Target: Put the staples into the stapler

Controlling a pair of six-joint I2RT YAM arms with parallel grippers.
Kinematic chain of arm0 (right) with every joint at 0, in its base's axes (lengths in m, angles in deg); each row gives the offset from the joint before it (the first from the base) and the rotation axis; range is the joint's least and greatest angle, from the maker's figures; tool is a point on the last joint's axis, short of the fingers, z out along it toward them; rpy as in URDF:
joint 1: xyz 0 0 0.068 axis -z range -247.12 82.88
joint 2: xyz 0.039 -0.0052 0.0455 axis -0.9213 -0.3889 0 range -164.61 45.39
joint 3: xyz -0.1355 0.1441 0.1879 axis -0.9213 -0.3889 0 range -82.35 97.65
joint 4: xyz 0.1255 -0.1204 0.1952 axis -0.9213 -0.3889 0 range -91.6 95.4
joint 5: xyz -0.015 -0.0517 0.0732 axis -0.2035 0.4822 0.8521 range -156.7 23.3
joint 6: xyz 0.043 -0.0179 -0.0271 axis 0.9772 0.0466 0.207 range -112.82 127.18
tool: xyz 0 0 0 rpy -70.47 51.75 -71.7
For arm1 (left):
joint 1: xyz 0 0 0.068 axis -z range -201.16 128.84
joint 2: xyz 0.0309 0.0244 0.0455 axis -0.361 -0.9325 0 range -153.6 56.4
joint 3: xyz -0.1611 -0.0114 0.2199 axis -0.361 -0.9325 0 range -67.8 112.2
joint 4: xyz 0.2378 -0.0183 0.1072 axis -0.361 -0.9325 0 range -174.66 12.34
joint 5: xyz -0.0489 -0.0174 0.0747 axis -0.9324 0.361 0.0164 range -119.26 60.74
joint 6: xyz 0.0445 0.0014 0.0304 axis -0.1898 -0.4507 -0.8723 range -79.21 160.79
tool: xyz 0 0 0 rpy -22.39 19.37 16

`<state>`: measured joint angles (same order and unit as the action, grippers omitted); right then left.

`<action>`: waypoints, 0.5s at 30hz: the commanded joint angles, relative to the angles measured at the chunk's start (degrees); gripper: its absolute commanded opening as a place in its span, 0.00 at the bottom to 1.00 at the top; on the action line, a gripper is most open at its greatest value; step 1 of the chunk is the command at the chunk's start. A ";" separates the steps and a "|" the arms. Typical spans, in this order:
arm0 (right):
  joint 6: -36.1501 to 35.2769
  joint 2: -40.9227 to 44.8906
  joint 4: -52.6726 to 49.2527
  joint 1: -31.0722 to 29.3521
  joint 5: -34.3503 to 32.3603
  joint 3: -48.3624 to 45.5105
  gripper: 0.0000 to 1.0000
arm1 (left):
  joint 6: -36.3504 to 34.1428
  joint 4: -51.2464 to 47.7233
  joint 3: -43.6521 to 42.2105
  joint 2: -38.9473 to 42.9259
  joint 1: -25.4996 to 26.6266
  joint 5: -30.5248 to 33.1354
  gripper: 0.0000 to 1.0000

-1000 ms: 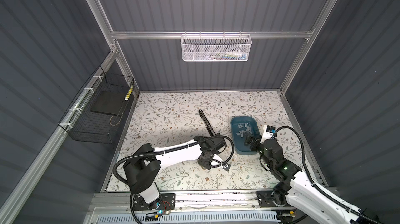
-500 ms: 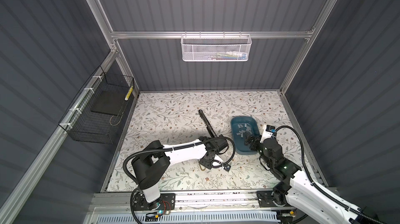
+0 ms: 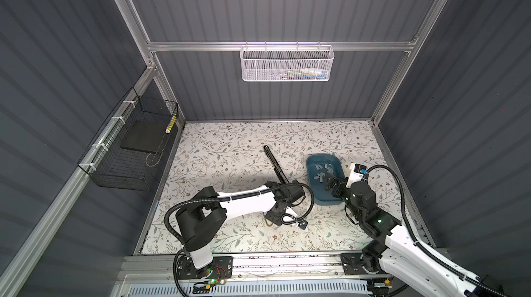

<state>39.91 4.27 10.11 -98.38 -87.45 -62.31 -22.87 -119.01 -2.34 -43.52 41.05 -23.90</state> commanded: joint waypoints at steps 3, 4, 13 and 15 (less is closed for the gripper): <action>-0.45 0.19 0.57 0.30 0.18 0.17 0.99 | 0.17 -2.25 1.40 -1.20 0.45 -0.04 0.47; -0.40 0.10 0.57 0.35 0.19 0.27 0.99 | 0.24 -2.19 1.35 -1.32 0.45 0.27 0.48; -0.40 0.15 0.48 0.53 0.41 0.24 0.99 | 0.68 -1.64 1.43 -2.38 0.45 2.97 0.50; -0.36 0.24 0.50 0.54 0.52 0.19 0.99 | 0.78 -1.80 1.69 -2.49 0.45 2.84 0.47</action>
<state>39.93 4.25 10.11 -98.10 -87.43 -62.31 -22.67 -118.99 -2.21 -45.31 41.07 -21.51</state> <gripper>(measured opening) 0.991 0.474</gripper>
